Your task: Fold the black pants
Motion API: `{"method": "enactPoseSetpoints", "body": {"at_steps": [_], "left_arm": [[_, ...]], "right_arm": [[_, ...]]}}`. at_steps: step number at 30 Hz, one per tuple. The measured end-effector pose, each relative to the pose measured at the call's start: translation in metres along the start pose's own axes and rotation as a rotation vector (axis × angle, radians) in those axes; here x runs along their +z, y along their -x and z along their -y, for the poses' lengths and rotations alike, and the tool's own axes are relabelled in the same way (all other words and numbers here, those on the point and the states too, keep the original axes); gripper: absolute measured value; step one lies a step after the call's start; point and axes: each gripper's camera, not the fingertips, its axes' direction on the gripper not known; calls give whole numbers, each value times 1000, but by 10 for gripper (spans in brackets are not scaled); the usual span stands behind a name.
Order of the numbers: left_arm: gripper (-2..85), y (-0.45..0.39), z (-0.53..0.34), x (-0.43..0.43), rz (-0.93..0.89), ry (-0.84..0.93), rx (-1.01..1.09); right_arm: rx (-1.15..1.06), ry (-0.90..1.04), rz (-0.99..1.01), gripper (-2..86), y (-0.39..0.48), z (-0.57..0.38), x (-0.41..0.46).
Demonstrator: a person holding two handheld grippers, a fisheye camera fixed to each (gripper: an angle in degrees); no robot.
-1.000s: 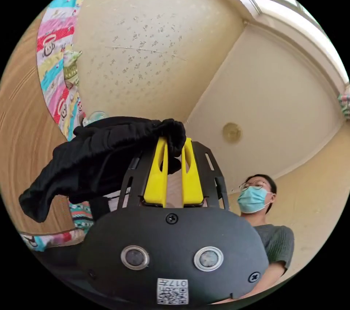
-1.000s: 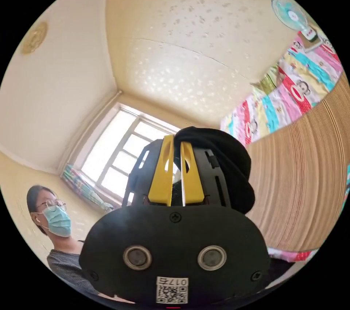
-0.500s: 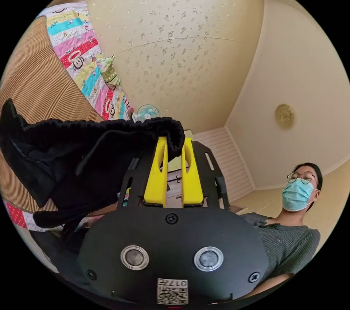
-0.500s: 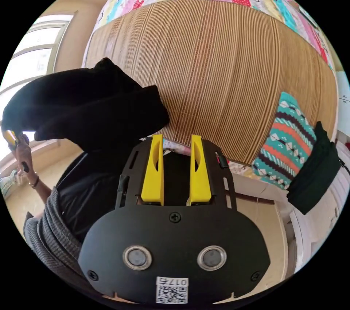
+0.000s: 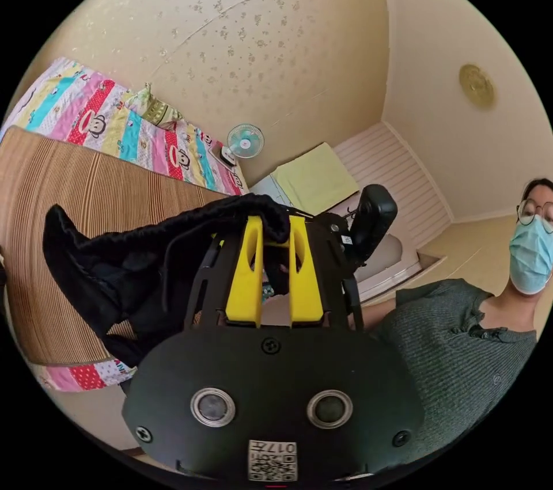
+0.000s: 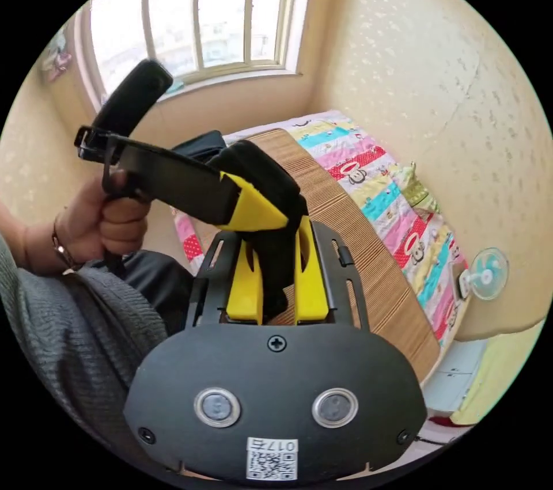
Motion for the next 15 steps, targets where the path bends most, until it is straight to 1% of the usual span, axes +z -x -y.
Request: {"method": "enactPoseSetpoints", "body": {"at_steps": [2, 4, 6, 8, 10, 11, 12, 13, 14, 15], "left_arm": [[78, -5, -18, 7, -45, 23, 45], [80, -6, -47, 4, -175, 33, 113], [80, -2, -72, -6, -242, 49, 162], [80, 3, -99, -21, -230, 58, 186], [87, 2, -142, -46, -68, 42, 202], [92, 0, -153, -53, -15, 30, 207], [102, -3, -172, -61, 88, 4, 211], [113, -6, -189, -62, 201, -7, 205], [125, -7, -195, -58, 259, -1, 200], [150, -7, -202, -41, 368, 28, 184]], "right_arm": [[19, -35, 26, 69, 3, -1, -12], [10, -78, -22, 62, 9, -2, -31], [27, -169, -73, 58, 12, -5, -67], [58, -261, -66, 56, 8, -10, -101], [56, -357, -51, 55, 5, -18, -137], [47, -426, -50, 54, 5, -24, -162], [45, -491, -55, 54, 6, -31, -185], [42, -522, -55, 53, 7, -35, -196], [26, -587, -37, 53, 9, -41, -219], [-5, -649, 2, 53, 13, -47, -239]]}}
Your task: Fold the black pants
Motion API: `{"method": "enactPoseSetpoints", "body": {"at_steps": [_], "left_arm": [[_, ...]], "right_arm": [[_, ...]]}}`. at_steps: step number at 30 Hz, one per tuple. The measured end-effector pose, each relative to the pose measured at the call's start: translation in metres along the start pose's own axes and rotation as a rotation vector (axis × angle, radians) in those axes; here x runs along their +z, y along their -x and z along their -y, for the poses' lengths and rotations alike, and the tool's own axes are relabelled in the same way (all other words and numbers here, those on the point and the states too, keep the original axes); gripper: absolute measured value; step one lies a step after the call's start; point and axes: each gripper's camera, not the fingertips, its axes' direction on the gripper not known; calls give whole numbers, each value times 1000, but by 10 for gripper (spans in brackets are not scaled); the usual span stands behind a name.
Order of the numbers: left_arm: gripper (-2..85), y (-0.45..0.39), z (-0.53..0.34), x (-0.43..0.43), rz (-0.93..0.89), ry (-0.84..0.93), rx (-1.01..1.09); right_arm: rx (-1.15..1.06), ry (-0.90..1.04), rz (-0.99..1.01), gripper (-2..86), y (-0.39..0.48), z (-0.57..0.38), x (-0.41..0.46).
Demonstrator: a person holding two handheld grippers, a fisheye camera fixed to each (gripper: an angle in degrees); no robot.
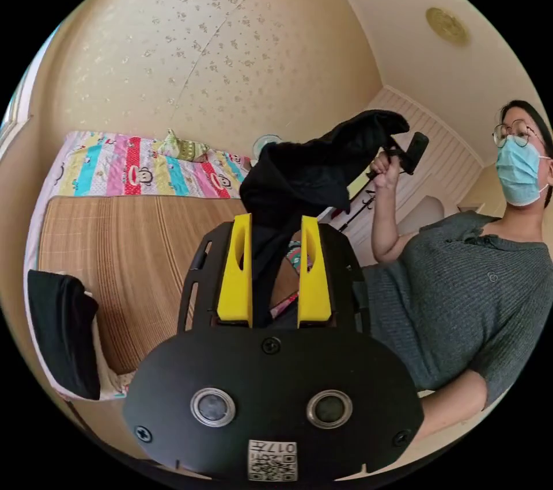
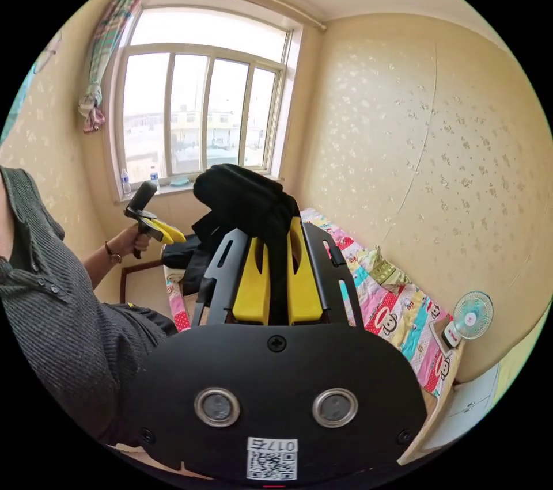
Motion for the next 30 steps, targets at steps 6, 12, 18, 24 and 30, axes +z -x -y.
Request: {"method": "enactPoseSetpoints", "body": {"at_steps": [6, 12, 18, 24, 30], "left_arm": [[238, -105, 19, 127, 64, -9, 218], [54, -150, 45, 88, -316, -337, 396], [29, -187, 105, 21, -324, -493, 328], [25, -275, 142, -28, -48, -605, 456], [36, -337, 198, -54, 163, -325, 598]], "right_arm": [[-92, -124, 149, 53, 29, 39, -43], [-45, -117, 279, 57, 22, 46, -62], [8, -48, 269, 77, -1, 58, -99], [246, 64, 292, 69, -39, 49, -95], [145, -203, 184, 45, -3, 83, -186]]}}
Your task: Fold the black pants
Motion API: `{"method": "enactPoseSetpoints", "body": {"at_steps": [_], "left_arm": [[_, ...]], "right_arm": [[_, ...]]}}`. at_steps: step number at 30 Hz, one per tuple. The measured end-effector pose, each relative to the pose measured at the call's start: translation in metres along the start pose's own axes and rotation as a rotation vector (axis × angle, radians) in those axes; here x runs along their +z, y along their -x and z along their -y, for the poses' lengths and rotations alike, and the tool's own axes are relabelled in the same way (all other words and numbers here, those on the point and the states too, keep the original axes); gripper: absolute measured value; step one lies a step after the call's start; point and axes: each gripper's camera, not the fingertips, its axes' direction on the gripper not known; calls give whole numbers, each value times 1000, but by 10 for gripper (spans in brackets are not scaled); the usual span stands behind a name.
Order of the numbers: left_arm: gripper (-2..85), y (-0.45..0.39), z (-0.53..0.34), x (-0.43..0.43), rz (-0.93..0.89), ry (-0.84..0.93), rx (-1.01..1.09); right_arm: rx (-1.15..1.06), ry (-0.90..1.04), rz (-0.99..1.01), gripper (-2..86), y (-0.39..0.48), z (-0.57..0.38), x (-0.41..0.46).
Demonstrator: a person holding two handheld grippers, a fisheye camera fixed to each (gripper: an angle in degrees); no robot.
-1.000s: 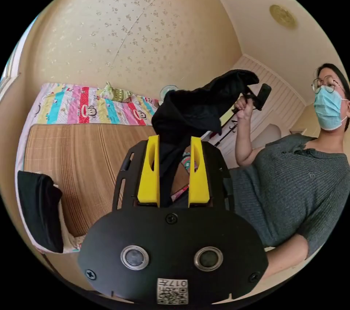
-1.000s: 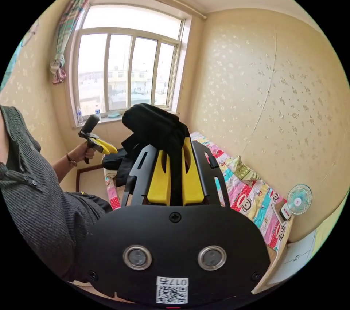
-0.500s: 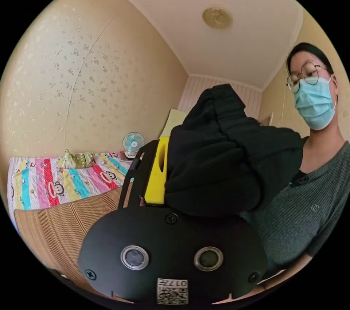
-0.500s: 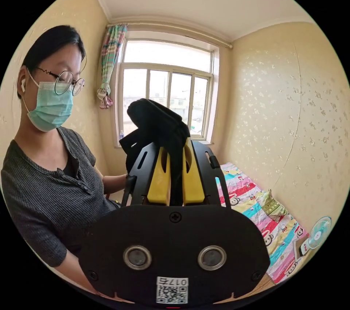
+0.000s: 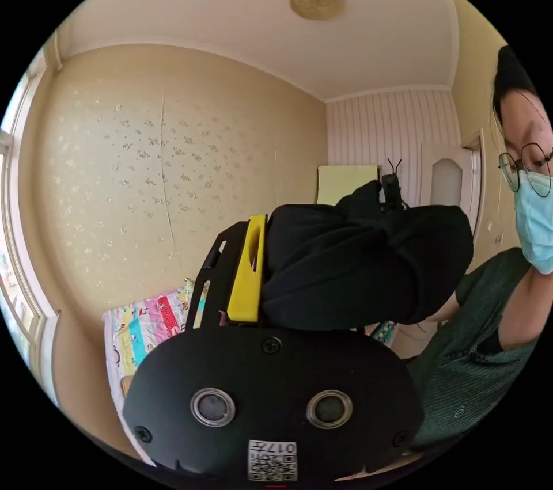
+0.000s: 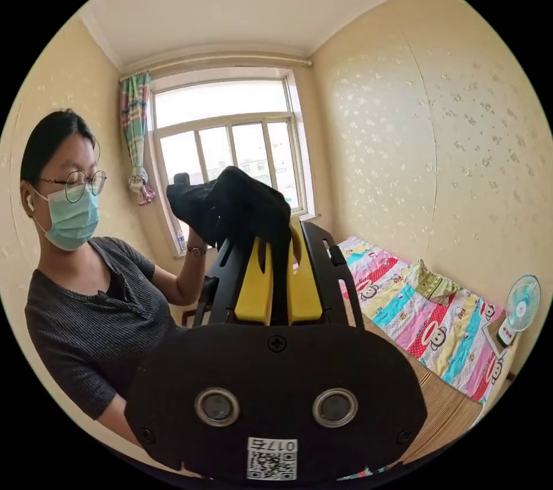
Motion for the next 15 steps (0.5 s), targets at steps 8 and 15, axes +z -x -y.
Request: {"method": "enactPoseSetpoints", "body": {"at_steps": [8, 15], "left_arm": [[24, 46, 68, -15, -62, 109, 57], [36, 160, 180, -56, -116, 69, 9]], "right_arm": [[-223, -54, -252, 31, 58, 95, -36], [-263, 7, -221, 21, 36, 177, -52]]}}
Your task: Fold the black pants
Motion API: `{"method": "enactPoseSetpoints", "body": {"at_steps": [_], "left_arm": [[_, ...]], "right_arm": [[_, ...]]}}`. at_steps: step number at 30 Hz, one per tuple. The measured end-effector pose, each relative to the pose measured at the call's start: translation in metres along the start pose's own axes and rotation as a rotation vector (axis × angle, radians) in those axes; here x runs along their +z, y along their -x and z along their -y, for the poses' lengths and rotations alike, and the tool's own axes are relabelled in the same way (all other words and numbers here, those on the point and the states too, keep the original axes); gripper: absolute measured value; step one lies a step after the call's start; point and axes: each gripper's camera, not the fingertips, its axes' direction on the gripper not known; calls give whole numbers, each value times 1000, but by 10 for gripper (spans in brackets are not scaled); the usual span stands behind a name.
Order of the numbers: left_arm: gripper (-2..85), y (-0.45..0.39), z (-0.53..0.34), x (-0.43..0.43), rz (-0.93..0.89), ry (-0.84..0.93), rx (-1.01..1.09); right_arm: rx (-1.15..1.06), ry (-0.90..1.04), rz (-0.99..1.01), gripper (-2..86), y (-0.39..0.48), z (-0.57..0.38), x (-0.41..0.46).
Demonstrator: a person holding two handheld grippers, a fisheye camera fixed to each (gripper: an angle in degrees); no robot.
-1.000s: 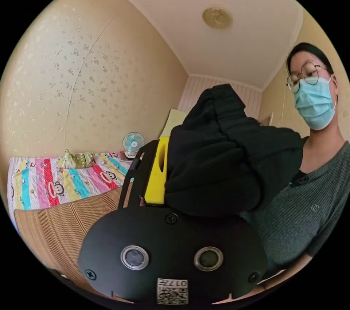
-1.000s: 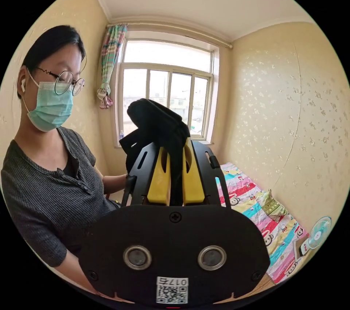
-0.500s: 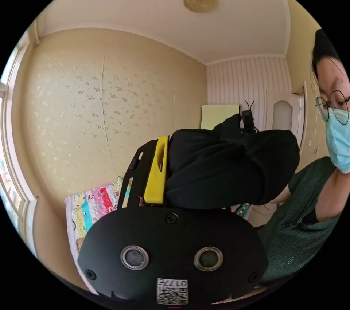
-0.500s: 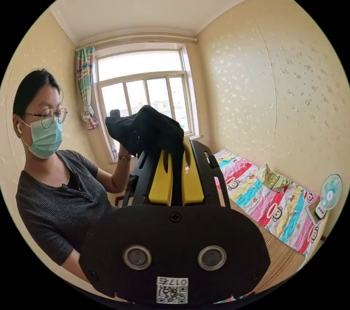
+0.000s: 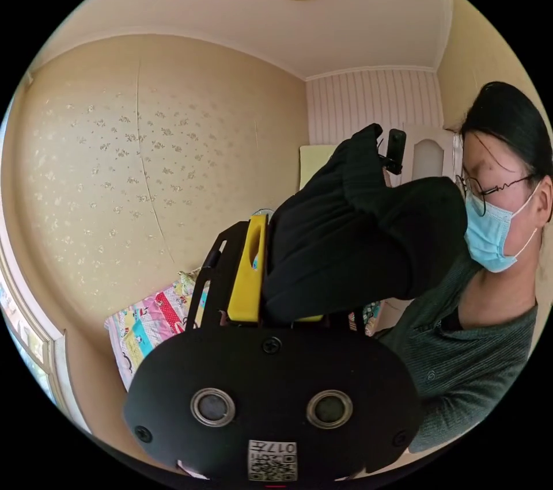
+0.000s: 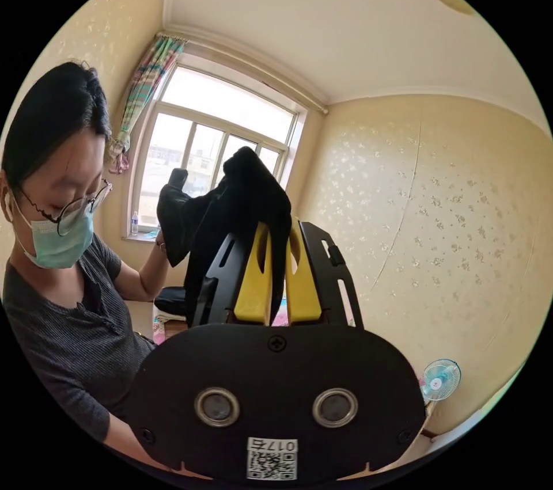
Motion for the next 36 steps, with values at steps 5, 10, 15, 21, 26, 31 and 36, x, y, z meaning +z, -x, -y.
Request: {"method": "enactPoseSetpoints", "body": {"at_steps": [5, 10, 15, 21, 26, 31, 36], "left_arm": [[50, 119, 65, 49, -32, 125, -102], [67, 329, 61, 227, -156, 393, -410], [176, 558, 30, 351, 265, 419, -786], [168, 674, -189, 395, -4, 701, -1195], [164, 642, -356, 377, -68, 1165, -1222], [168, 617, -431, 318, -164, 1462, -1235], [127, 618, -413, 283, -269, 1491, -1167]], "right_arm": [[100, 138, -110, 13, -75, 6, 29], [191, 545, -246, 19, -200, -62, 128], [725, 578, -509, 86, -447, -185, 230], [1043, 758, -378, 127, -521, -382, 217], [1125, 1201, -41, 108, -450, -577, 205], [1222, 1477, 348, 122, -340, -680, 158], [1405, 1550, 467, 131, -292, -696, 97]]}}
